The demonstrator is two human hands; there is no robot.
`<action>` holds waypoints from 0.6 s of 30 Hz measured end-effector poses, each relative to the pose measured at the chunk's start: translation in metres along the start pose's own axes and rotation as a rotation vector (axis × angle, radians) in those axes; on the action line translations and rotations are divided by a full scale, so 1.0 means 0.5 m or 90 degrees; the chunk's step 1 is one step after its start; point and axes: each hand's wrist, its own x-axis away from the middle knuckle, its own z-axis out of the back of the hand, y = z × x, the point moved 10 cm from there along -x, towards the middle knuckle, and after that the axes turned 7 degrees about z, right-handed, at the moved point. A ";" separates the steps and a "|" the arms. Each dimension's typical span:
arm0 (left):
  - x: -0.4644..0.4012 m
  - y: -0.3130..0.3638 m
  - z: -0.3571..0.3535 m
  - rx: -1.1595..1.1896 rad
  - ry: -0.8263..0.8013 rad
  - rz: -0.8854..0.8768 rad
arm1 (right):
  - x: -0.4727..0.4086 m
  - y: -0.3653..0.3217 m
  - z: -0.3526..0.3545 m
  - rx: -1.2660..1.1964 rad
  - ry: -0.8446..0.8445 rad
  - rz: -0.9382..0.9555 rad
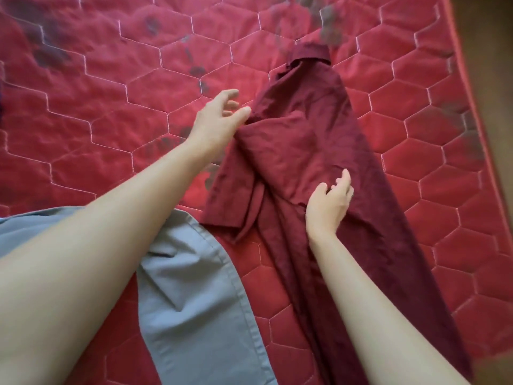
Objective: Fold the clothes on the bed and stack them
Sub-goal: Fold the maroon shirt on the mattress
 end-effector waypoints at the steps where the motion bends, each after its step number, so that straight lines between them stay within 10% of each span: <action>1: 0.010 -0.008 -0.001 -0.087 0.024 -0.039 | 0.011 -0.011 0.009 0.006 0.022 0.042; 9: 0.232 -0.150 -0.066 -0.575 -0.028 -0.374 | 0.203 -0.009 -0.077 0.089 -0.142 0.246; 18: 0.257 -0.145 -0.069 -0.614 0.110 -0.401 | 0.248 0.030 -0.140 0.232 -0.174 0.138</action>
